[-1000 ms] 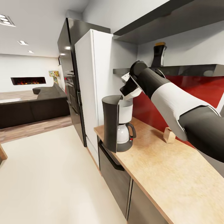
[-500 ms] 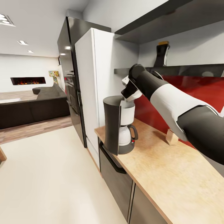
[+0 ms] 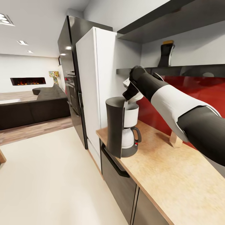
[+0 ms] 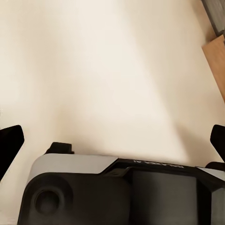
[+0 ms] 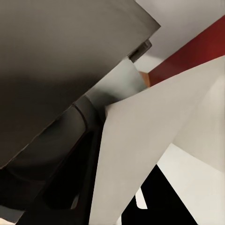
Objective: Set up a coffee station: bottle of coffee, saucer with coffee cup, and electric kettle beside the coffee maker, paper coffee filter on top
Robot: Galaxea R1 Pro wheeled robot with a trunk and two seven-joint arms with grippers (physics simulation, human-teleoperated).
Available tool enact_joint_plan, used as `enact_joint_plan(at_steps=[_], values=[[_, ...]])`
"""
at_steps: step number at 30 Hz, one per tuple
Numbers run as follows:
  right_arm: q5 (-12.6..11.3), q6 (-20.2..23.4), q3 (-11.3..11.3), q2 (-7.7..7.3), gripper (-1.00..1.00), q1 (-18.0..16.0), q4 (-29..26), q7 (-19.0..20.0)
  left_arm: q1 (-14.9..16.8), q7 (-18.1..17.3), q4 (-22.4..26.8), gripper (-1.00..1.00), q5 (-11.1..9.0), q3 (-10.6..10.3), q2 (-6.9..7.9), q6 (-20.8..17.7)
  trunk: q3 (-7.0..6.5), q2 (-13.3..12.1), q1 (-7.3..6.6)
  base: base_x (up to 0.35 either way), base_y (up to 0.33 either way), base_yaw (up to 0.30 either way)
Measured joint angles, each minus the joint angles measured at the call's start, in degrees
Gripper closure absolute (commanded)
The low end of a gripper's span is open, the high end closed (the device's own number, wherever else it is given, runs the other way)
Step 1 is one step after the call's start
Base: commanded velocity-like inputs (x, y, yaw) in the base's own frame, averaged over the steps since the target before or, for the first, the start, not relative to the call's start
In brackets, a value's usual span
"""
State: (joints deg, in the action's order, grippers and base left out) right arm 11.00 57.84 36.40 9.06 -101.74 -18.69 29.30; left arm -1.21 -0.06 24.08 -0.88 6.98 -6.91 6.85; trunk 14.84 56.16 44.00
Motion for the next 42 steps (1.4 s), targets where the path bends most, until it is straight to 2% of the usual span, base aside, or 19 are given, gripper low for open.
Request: enact_joint_plan(at_steps=[35, 42], values=[[0.00, -0.07, 0.22, 0.06, 1.00, 0.13, 1.89, -0.01, 0.00, 0.05, 0.00, -1.00, 0.00, 0.00, 0.00, -0.06, 0.00, 0.00, 0.01, 0.020, 0.002, 0.000], [-0.01, -0.08, 0.22, 0.08, 1.00, 0.22, 1.88, 1.42, 0.00, 0.03, 0.00, -1.00, 0.00, 0.00, 0.00, -0.06, 0.00, 0.00, 0.01, 0.000, 0.000, 0.000]])
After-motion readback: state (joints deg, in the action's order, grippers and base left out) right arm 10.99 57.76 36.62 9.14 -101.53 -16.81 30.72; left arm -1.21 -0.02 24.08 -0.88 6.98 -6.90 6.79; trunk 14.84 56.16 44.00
